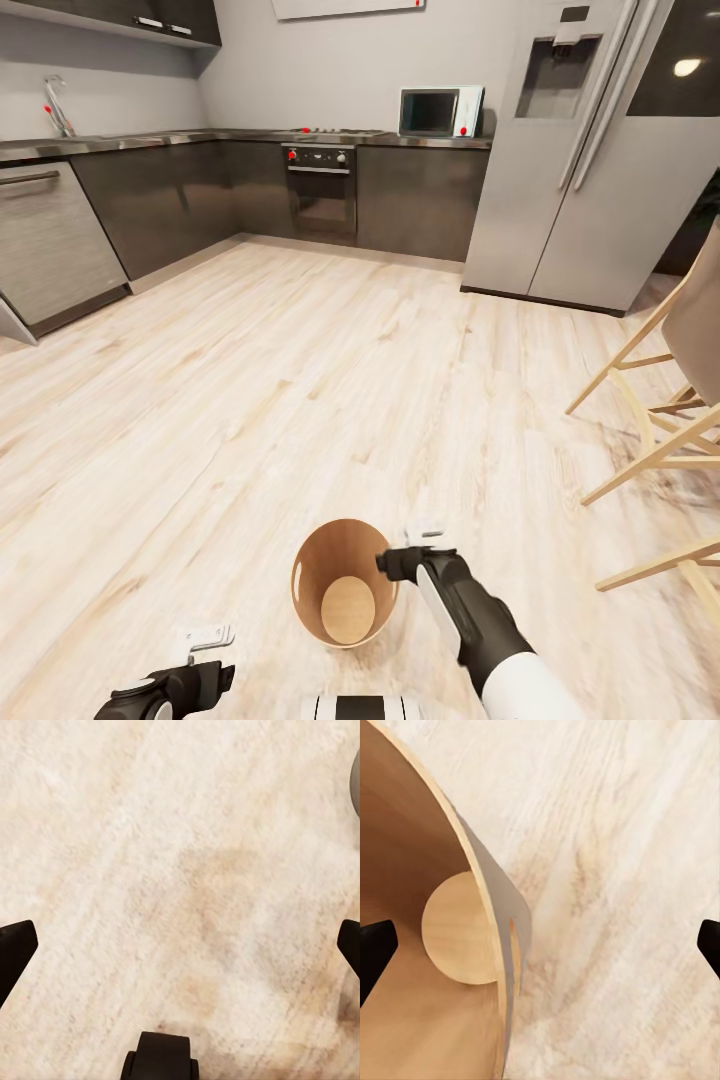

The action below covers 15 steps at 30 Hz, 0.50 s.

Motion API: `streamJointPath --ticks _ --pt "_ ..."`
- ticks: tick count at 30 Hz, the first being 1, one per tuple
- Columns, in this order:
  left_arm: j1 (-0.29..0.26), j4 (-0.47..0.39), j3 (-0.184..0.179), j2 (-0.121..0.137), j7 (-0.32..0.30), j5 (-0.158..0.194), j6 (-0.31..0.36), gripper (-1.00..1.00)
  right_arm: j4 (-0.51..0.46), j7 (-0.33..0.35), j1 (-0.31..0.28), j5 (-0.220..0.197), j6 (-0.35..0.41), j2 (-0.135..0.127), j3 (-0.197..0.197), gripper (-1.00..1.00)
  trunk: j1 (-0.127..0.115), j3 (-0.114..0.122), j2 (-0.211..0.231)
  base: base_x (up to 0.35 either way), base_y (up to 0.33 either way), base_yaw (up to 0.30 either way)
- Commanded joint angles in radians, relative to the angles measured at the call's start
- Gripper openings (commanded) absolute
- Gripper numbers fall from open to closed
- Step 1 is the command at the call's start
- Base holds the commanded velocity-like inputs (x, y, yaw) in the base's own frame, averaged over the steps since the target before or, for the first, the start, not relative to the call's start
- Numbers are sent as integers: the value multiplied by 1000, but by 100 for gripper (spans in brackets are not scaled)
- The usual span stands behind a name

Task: Put the three can of soda from the living room inside the tash can in the kitchen.

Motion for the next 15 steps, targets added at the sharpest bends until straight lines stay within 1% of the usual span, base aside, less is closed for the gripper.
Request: streamJointPath --ticks 1,3,6,15 --pt "0 0 0 0 0 0 0 100 31 0 -12 -1 -9 0 0 100 0 0 0 0 0 0" --pt "0 0 0 0 0 0 0 100 76 1 -30 -4 -26 0 0 100 0 0 0 0 0 0" --pt "0 0 0 1 0 0 0 100 104 2 -40 -6 -40 0 0 100 0 0 0 0 0 0" --pt "0 0 0 0 0 0 -1 100 127 12 -43 -8 -44 0 2 100 0 0 0 0 0 0"
